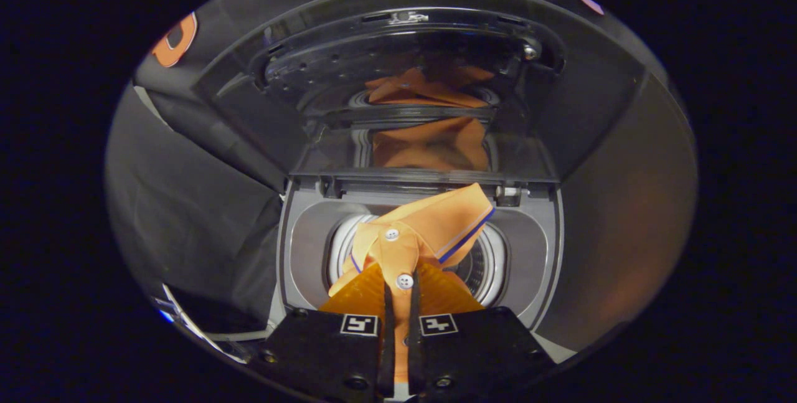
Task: Put the clothes into the washing machine and then close the washing machine lid.
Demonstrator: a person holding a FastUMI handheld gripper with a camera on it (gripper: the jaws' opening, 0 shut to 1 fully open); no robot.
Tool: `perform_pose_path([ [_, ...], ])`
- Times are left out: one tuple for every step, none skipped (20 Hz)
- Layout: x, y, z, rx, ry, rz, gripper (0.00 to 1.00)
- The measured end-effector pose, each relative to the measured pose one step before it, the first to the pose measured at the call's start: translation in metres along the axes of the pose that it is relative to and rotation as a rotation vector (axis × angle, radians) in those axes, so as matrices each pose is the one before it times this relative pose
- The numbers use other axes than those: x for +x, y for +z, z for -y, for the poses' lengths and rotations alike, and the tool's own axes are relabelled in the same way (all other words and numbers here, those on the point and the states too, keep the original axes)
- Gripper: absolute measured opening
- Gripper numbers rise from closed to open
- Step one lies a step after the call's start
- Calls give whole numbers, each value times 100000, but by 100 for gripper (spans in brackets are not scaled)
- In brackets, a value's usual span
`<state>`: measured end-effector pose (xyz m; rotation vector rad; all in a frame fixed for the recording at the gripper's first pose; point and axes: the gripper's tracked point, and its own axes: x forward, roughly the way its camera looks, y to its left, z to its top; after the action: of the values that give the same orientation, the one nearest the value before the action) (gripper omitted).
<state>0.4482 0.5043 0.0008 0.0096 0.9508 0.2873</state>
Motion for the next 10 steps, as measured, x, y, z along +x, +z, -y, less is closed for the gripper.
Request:
perform_pose_path([
  [60, -84, -127, 394, 1776, -470, 16],
  [-146, -171, -475, 778, 2588, -743, 21],
  [-175, 244, -195, 710, 731, 808, 34],
  [-387, 352, 175, -106, -609, 2096, 47],
  [180, 529, 634, -565, -2016, 1943, 59],
  [-273, 84, 143, -507, -947, 1695, 72],
  [-252, 297, 398, -622, -1317, 1474, 85],
  [-292, 117, -51, -755, -375, 1404, 82],
  [-248, 101, 2, -969, -43, 615, 82],
  [-137, -42, 165, -477, -157, 622, 82],
])
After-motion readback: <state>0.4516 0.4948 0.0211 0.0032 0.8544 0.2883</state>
